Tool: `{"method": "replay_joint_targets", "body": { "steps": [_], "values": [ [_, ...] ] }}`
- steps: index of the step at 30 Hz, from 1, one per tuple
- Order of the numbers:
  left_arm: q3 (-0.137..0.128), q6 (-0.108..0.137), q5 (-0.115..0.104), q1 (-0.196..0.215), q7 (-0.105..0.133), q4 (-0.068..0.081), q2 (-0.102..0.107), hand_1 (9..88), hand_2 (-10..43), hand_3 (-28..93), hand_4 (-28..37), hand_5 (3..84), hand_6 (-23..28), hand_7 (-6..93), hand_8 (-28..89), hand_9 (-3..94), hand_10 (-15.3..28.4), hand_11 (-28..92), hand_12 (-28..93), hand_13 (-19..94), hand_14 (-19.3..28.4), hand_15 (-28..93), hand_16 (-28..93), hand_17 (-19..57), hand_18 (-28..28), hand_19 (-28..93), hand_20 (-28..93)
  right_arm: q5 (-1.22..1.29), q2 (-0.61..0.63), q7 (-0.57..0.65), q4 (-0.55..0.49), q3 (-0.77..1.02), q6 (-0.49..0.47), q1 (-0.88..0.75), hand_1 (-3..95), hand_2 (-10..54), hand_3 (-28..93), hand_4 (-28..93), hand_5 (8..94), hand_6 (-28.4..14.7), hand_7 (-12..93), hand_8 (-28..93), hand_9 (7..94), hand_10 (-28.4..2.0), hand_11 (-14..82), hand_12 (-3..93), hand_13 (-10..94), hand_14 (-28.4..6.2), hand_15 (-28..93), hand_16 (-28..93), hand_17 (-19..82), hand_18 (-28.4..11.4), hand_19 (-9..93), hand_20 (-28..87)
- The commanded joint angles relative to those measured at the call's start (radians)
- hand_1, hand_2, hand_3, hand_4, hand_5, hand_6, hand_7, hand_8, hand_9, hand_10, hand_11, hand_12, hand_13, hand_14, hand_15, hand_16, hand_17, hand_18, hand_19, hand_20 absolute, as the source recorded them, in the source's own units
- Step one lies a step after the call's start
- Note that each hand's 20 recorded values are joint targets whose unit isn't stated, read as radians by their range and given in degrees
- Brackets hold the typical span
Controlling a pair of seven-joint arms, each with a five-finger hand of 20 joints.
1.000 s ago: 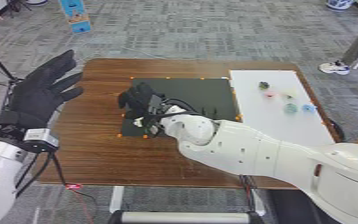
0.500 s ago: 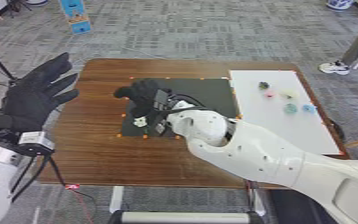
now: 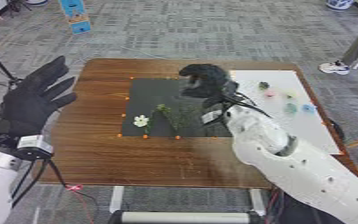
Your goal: Arrange flowers
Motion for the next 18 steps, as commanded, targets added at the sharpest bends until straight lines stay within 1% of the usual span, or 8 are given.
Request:
{"method": "replay_joint_targets", "body": {
  "steps": [1,4,7,9,11,14,15,18],
  "values": [
    [-0.001,0.006,-0.002,0.039,0.006,-0.013,-0.043,21.5,-8.9,66,-28.3,22.4,1.0,14.5,-8,17.5,7.8,10,21,15,12.8,9,5,-14.3,23.6,37,6,-0.128,0.158,0.153,0.132,0.127,0.167,-0.146,55.1,-9.5,50,-28,51.0,0.3,26,-13,55.2,-9.6,26.8,21.8,56,-8.5,79,32,30,-18.9,87,57],
    [0.004,0.004,-0.001,0.042,0.011,-0.013,-0.054,21.7,-8.7,66,-28.3,22.4,1.1,14.5,-8,17.5,7.8,10,21,15,12.8,9,5,-14.3,23.6,37,6,-0.165,0.188,0.203,0.154,0.176,0.153,-0.185,57.0,-9.5,48,-28,52.2,0.6,26,-14,54.9,-9.4,26.3,21.7,56,-8.3,78,32,30,-18.6,86,57],
    [0.002,0.003,0.000,0.048,0.013,-0.015,-0.062,21.8,-8.6,66,-28.3,22.4,1.2,14.5,-8,17.5,7.8,10,21,15,12.9,9,5,-14.3,23.6,37,6,-0.207,0.230,0.248,0.149,0.214,0.102,-0.229,56.9,-9.5,49,-28,52.5,0.7,26,-14,54.7,-8.9,24.7,21.3,56,-8.2,78,32,30,-18.5,86,57],
    [-0.011,-0.009,0.002,0.061,0.014,-0.019,-0.071,21.9,-8.5,65,-28.3,22.4,1.2,14.5,-8,17.5,7.9,10,21,15,12.9,9,5,-14.3,23.7,37,6,-0.214,0.253,0.264,0.140,0.239,0.058,-0.260,56.1,-9.5,51,-28,51.7,0.5,25,-14,53.6,-8.6,22.6,20.3,55,-8.0,78,32,29,-18.6,85,57],
    [-0.028,-0.007,0.001,0.082,0.019,-0.024,-0.080,21.8,-8.6,65,-28.3,22.3,1.2,14.4,-8,17.5,7.8,10,21,15,12.9,9,5,-14.4,23.9,37,5,-0.243,0.267,0.278,0.137,0.266,0.027,-0.296,58.2,-9.5,47,-28,49.6,0.2,24,-14,51.6,-8.5,20.8,19.3,55,-7.9,78,32,29,-18.4,85,58],
    [-0.051,0.015,0.004,0.118,0.022,-0.031,-0.097,21.8,-9.3,64,-28.3,22.1,1.2,14.0,-8,17.3,7.9,10,21,15,13.0,9,5,-14.5,24.5,38,5,-0.225,0.283,0.293,0.118,0.312,0.016,-0.356,58.9,-9.5,45,-28,47.3,-0.6,23,-13,49.1,-8.8,19.5,19.1,54,-8.2,78,31,28,-18.4,84,58],
    [-0.056,0.024,0.011,0.130,0.023,-0.034,-0.105,21.9,-9.4,64,-28.3,22.0,1.1,14.0,-8,17.2,7.9,10,21,15,13.0,9,5,-14.5,24.6,38,5,-0.235,0.286,0.296,0.114,0.325,0.010,-0.373,58.3,-9.5,46,-28,47.0,-0.7,23,-13,48.7,-9.0,19.4,19.1,54,-8.4,79,31,28,-18.5,84,58],
    [-0.063,0.048,0.012,0.156,0.026,-0.040,-0.120,23.1,-9.5,61,-28.3,22.1,1.2,13.8,-8,17.1,7.9,10,22,15,12.9,8,5,-14.5,24.7,38,5,-0.232,0.286,0.302,0.105,0.355,0.008,-0.413,59.4,-9.5,42,-28,46.2,-1.0,22,-13,47.8,-9.0,19.3,19.6,53,-8.7,79,30,27,-18.7,84,58]
  ]
}}
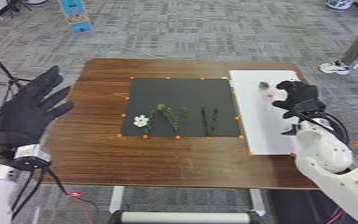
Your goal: Arrange flowers
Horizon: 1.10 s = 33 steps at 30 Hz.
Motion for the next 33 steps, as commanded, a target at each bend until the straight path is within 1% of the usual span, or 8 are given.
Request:
{"method": "replay_joint_targets", "body": {
  "steps": [1,5,8,9,11,17,26,33],
  "values": [
    [-0.038,0.050,0.009,0.095,0.013,-0.021,-0.055,23.9,-9.5,60,-28.3,22.0,1.2,13.8,-8,17.1,7.9,10,22,14,12.9,8,6,-14.5,24.7,38,5,-0.022,0.024,0.038,-0.024,0.085,0.007,-0.127,58.9,-9.5,43,-28,45.8,-1.2,22,-12,47.2,-9.2,19.4,19.8,53,-8.8,79,29,27,-18.7,84,58],
    [-0.042,0.071,0.007,0.105,0.031,-0.014,-0.060,25.6,-9.5,56,-28.3,21.5,1.3,13.5,-8,16.3,7.7,9,22,14,12.7,7,6,-14.6,24.9,37,5,-0.012,0.014,0.047,-0.014,0.097,0.007,-0.132,58.1,-9.5,43,-28,44.9,-1.5,22,-12,45.3,-10.6,19.5,20.5,52,-9.1,80,28,26,-18.9,83,59],
    [-0.056,0.071,-0.017,0.122,0.040,-0.011,-0.069,26.3,-9.5,55,-28.3,20.5,1.2,13.6,-7,15.3,7.4,8,22,13,12.5,7,6,-14.8,24.8,37,5,-0.012,0.000,0.036,0.003,0.086,-0.005,-0.113,57.6,-9.5,44,-28,44.8,-1.6,22,-12,45.2,-10.3,19.7,20.4,51,-9.1,80,28,26,-19.0,83,59],
    [-0.054,0.083,-0.027,0.127,0.051,-0.010,-0.069,26.5,-9.5,55,-28.3,20.2,1.2,13.6,-7,15.1,7.3,7,23,13,12.4,6,6,-14.9,24.8,37,5,-0.010,-0.003,0.040,0.006,0.082,0.000,-0.110,56.4,-9.5,46,-28,44.8,-1.5,23,-12,45.2,-10.0,19.9,20.4,51,-9.1,80,27,26,-19.1,83,59],
    [-0.058,0.098,-0.025,0.138,0.055,-0.015,-0.072,27.0,-9.5,54,-28.3,19.8,1.2,13.7,-7,14.6,6.9,5,23,12,12.4,4,7,-14.9,24.8,37,5,-0.013,-0.007,0.039,0.013,0.073,0.002,-0.105,55.8,-9.5,47,-28,44.8,-1.4,23,-13,45.2,-9.8,20.3,20.5,51,-9.1,80,27,26,-19.1,83,59],
    [-0.056,0.091,-0.027,0.146,0.067,-0.019,-0.074,26.3,-9.5,55,-28.3,19.6,1.3,13.9,-7,14.6,7.0,4,24,12,12.2,3,8,-15.0,24.7,37,5,-0.037,-0.018,0.055,0.049,0.028,0.012,-0.070,51.5,-9.5,56,-28,45.5,-1.1,24,-13,46.4,-9.7,21.9,20.4,52,-8.9,80,27,26,-19.1,83,59],
    [-0.052,0.082,-0.025,0.146,0.065,-0.022,-0.071,25.8,-9.5,56,-28.3,20.3,1.4,14.0,-7,15.3,7.2,5,24,12,12.2,5,8,-14.9,24.5,36,5,-0.021,-0.023,0.058,0.114,-0.041,0.017,0.000,45.3,-9.5,67,-28,46.5,-0.9,25,-13,48.6,-10.1,21.8,20.0,53,-8.5,80,28,28,-18.6,84,58],
    [-0.047,0.070,-0.021,0.133,0.056,-0.019,-0.065,25.6,-9.5,57,-28.3,20.6,1.5,14.1,-8,15.6,7.4,6,24,12,12.1,5,8,-14.8,24.3,36,5,0.006,-0.012,0.041,0.118,-0.037,0.020,-0.019,43.4,-9.5,73,-28,49.0,0.7,26,-14,57.8,-9.1,29.3,22.1,59,-7.1,79,30,31,-18.6,87,58]
  ]
}}
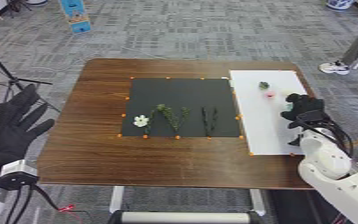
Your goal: Arrange flowers
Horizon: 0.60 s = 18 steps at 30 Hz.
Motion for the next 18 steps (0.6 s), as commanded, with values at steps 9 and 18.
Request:
{"method": "replay_joint_targets", "body": {
  "steps": [9,18],
  "values": [
    [0.004,-0.022,-0.001,-0.008,-0.006,-0.002,0.007,25.4,-9.5,58,-28.3,20.9,1.5,14.1,-8,15.8,7.5,7,24,13,12.2,5,7,-14.9,24.4,36,5,0.014,-0.003,-0.011,0.034,-0.037,-0.014,0.018,42.9,-9.5,76,-28,55.6,2.3,30,-15,63.6,-8.9,33.0,23.4,61,-6.5,79,31,32,-18.5,88,57],
    [0.007,-0.028,0.001,-0.016,-0.013,0.002,0.011,25.4,-9.3,58,-28.3,20.9,1.4,14.2,-8,15.8,7.5,7,23,13,12.2,6,7,-14.9,24.3,36,5,-0.043,0.029,0.002,-0.055,0.005,-0.005,-0.012,41.7,-9.5,76,-28,54.9,2.2,30,-15,62.6,-9.1,35.1,25.4,61,-6.7,79,32,32,-18.5,88,58]
  ]
}}
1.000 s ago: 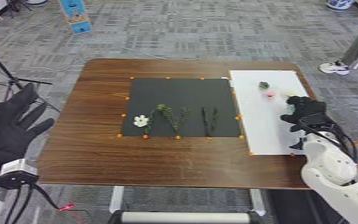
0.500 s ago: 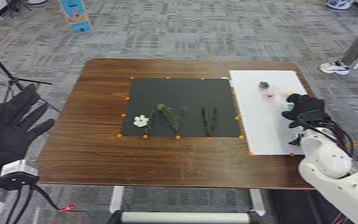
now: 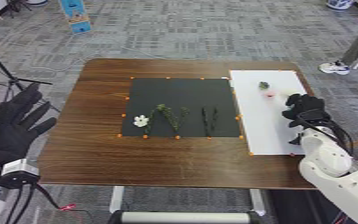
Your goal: Arrange flowers
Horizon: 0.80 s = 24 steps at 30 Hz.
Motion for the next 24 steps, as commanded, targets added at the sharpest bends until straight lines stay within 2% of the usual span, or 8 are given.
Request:
{"method": "replay_joint_targets", "body": {
  "steps": [1,5,9,15,24],
  "values": [
    [0.002,-0.018,0.000,-0.008,-0.011,0.002,0.006,25.5,-9.3,58,-28.3,20.9,1.4,14.2,-8,15.8,7.5,7,23,13,12.2,6,7,-14.9,24.4,36,5,-0.082,0.030,0.032,-0.078,0.017,-0.002,-0.031,41.6,-9.5,76,-28,54.8,2.2,30,-15,62.2,-9.3,37.5,26.4,61,-6.8,79,32,32,-18.7,88,58],
    [0.003,-0.021,-0.001,-0.009,-0.011,0.003,0.010,25.3,-9.4,58,-28.3,20.9,1.4,14.2,-8,15.8,7.5,7,23,13,12.2,6,7,-15.0,24.4,37,5,-0.121,0.052,0.065,-0.118,0.020,-0.023,-0.032,44.5,-9.5,66,-28,53.7,2.1,29,-15,62.7,-9.7,42.2,27.4,61,-7.3,81,33,33,-19.2,89,59],
    [0.004,-0.019,0.000,-0.012,-0.010,0.003,0.008,25.4,-9.1,58,-28.3,21.0,1.4,14.2,-8,16.0,7.7,7,23,13,12.3,6,7,-15.0,24.5,37,5,-0.145,0.071,0.116,-0.143,0.002,-0.063,-0.015,46.6,-9.5,56,-28,52.6,1.9,27,-14,63.2,-9.9,42.2,27.7,61,-8.1,81,34,32,-20.0,90,60],
    [0.003,-0.020,0.000,-0.008,-0.010,0.002,0.007,25.3,-9.0,58,-28.3,21.1,1.4,14.1,-8,16.1,7.7,7,23,13,12.4,6,7,-15.1,24.6,37,5,-0.129,0.073,0.137,-0.111,-0.031,-0.096,0.023,42.9,-9.5,58,-28,51.3,1.8,25,-13,59.3,-11.0,28.6,23.5,58,-9.7,80,34,30,-20.8,88,60],
    [0.002,-0.016,0.000,-0.010,-0.007,0.001,0.010,25.1,-9.1,58,-28.3,21.2,1.5,14.1,-8,16.1,7.8,7,23,13,12.4,6,7,-15.1,24.6,37,5,-0.054,0.069,0.085,-0.083,-0.002,-0.145,-0.003,41.5,-9.5,59,-28,50.5,0.5,24,-12,58.0,-11.2,22.4,21.4,57,-9.8,80,33,30,-20.7,87,60]
  ]
}}
